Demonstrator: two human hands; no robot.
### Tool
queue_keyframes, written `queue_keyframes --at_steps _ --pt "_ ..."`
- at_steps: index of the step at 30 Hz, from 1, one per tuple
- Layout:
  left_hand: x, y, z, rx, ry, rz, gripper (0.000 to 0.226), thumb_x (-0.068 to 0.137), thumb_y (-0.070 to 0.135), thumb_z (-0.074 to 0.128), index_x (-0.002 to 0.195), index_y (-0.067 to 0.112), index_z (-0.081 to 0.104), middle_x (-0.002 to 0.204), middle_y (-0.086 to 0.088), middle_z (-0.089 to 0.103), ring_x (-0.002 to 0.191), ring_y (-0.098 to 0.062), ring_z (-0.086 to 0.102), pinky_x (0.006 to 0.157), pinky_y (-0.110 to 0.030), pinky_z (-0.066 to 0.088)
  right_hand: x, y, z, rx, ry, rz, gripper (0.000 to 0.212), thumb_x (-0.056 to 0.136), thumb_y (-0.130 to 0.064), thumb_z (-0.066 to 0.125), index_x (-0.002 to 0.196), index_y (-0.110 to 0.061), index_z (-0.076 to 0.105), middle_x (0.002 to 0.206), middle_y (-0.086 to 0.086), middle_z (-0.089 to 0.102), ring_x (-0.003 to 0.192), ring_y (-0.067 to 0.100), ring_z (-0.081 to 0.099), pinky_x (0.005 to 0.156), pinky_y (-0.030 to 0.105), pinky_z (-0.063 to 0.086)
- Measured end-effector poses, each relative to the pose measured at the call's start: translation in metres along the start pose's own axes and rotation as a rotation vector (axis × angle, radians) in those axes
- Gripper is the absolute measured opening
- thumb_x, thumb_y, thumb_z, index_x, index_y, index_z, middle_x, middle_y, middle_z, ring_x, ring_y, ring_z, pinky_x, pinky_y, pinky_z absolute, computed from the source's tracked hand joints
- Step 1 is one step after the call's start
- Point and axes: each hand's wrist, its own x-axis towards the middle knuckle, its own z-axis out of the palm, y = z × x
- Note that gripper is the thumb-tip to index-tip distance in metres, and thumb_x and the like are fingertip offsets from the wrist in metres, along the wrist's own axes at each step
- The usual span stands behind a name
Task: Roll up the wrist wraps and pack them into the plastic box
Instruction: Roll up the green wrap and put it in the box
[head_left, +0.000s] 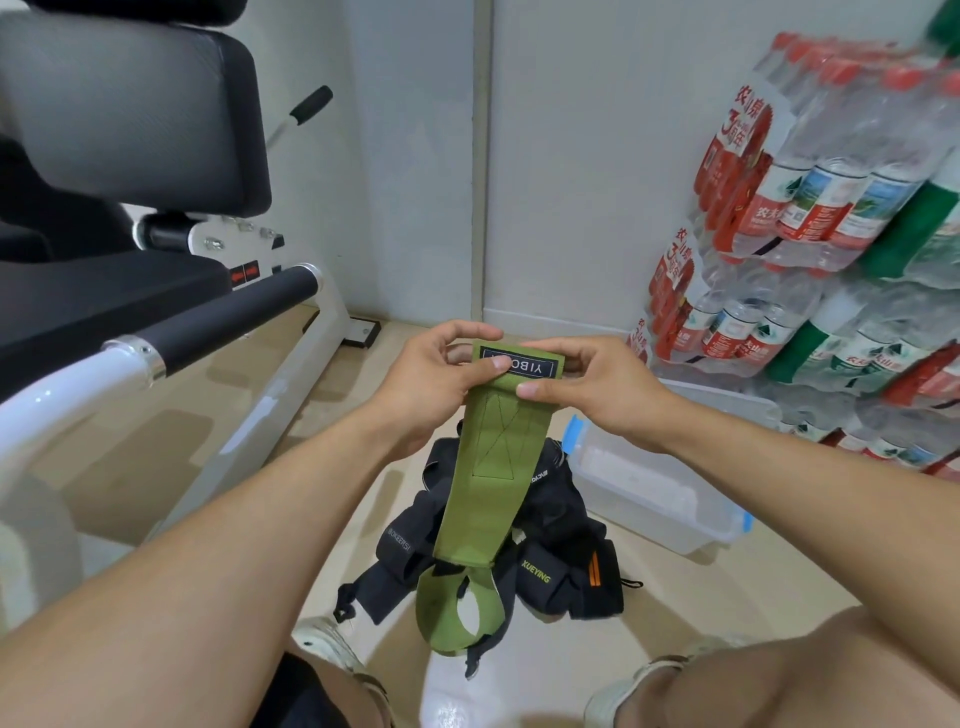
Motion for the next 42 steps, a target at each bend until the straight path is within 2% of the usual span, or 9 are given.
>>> queue_keyframes --at_steps 7,9,12,14,19,27,35,37,42 --pt "-0.004 -0.003 0.003 0.025 -0.061 -0.122 0.029 0.094 0.025 0.071 0.115 0.006 0.067 0.099 -0.009 0.075 0.079 -0.016 0.074 0.067 -0.027 0.059 0.002 0.005 -0.001 -0.069 0.111 -0.025 0.03 0.08 -0.005 0.084 0.108 -0.013 0.075 0.102 0.002 0.079 0.095 0.024 0.076 0.087 0.032 0.061" --pt "-0.005 -0.005 0.005 0.064 -0.072 -0.145 0.033 0.095 0.034 0.069 0.116 0.009 0.067 0.102 -0.004 0.076 0.084 -0.014 0.075 0.072 -0.027 0.059 0.003 0.005 0.0 -0.101 0.151 -0.064 0.025 0.08 -0.002 0.084 0.101 -0.01 0.073 0.098 -0.002 0.078 0.091 0.018 0.076 0.084 0.028 0.061" --pt "-0.003 -0.005 0.006 0.189 0.025 -0.158 0.049 0.086 0.054 0.073 0.12 0.02 0.062 0.116 0.0 0.071 0.098 -0.012 0.072 0.081 -0.029 0.056 0.005 0.003 0.003 -0.193 0.22 -0.142 0.027 0.079 -0.002 0.085 0.087 -0.022 0.069 0.084 -0.016 0.076 0.082 0.005 0.071 0.077 0.021 0.056" --pt "-0.001 -0.003 0.004 0.252 0.143 -0.19 0.058 0.079 0.064 0.073 0.116 0.021 0.059 0.111 0.001 0.068 0.098 -0.014 0.069 0.086 -0.036 0.058 0.006 0.004 0.002 -0.243 0.266 -0.172 0.031 0.078 -0.006 0.087 0.083 -0.031 0.07 0.081 -0.018 0.074 0.079 0.012 0.068 0.076 0.03 0.057" --pt "-0.003 0.005 0.004 -0.062 0.043 -0.317 0.05 0.093 0.035 0.072 0.132 0.008 0.057 0.1 -0.012 0.069 0.073 -0.022 0.072 0.078 -0.036 0.064 0.004 0.008 0.003 -0.308 0.26 -0.248 0.026 0.077 -0.006 0.087 0.087 -0.028 0.077 0.086 -0.01 0.073 0.081 0.013 0.068 0.082 0.042 0.058" --pt "-0.002 0.005 0.002 -0.3 0.103 -0.302 0.054 0.091 -0.006 0.067 0.138 0.008 0.045 0.111 -0.023 0.07 0.079 -0.028 0.077 0.074 -0.036 0.064 0.002 0.008 -0.002 -0.261 0.158 -0.211 0.035 0.074 -0.009 0.089 0.104 -0.025 0.081 0.104 -0.007 0.077 0.102 0.014 0.071 0.096 0.038 0.056" --pt "-0.004 0.005 0.002 -0.248 0.052 -0.255 0.058 0.088 -0.016 0.064 0.138 0.009 0.049 0.11 -0.022 0.07 0.085 -0.029 0.076 0.075 -0.033 0.064 -0.006 -0.003 -0.004 -0.256 0.049 -0.002 0.07 0.066 -0.043 0.088 0.132 -0.032 0.068 0.123 -0.016 0.072 0.113 -0.001 0.067 0.108 0.031 0.05" --pt "-0.004 0.003 0.002 -0.216 0.025 -0.232 0.058 0.087 -0.017 0.064 0.137 0.009 0.05 0.118 -0.025 0.068 0.088 -0.029 0.076 0.076 -0.032 0.064 -0.005 -0.002 -0.005 -0.255 0.031 0.025 0.069 0.069 -0.039 0.089 0.133 -0.032 0.067 0.122 -0.015 0.073 0.114 0.001 0.067 0.109 0.032 0.049" --pt "-0.001 -0.004 0.001 -0.135 -0.029 -0.204 0.055 0.085 -0.016 0.068 0.132 0.007 0.055 0.107 -0.019 0.074 0.093 -0.028 0.076 0.083 -0.033 0.062 -0.004 0.003 -0.005 -0.32 0.044 0.015 0.05 0.074 -0.024 0.091 0.118 -0.037 0.072 0.109 -0.019 0.076 0.106 -0.004 0.068 0.103 0.024 0.05"
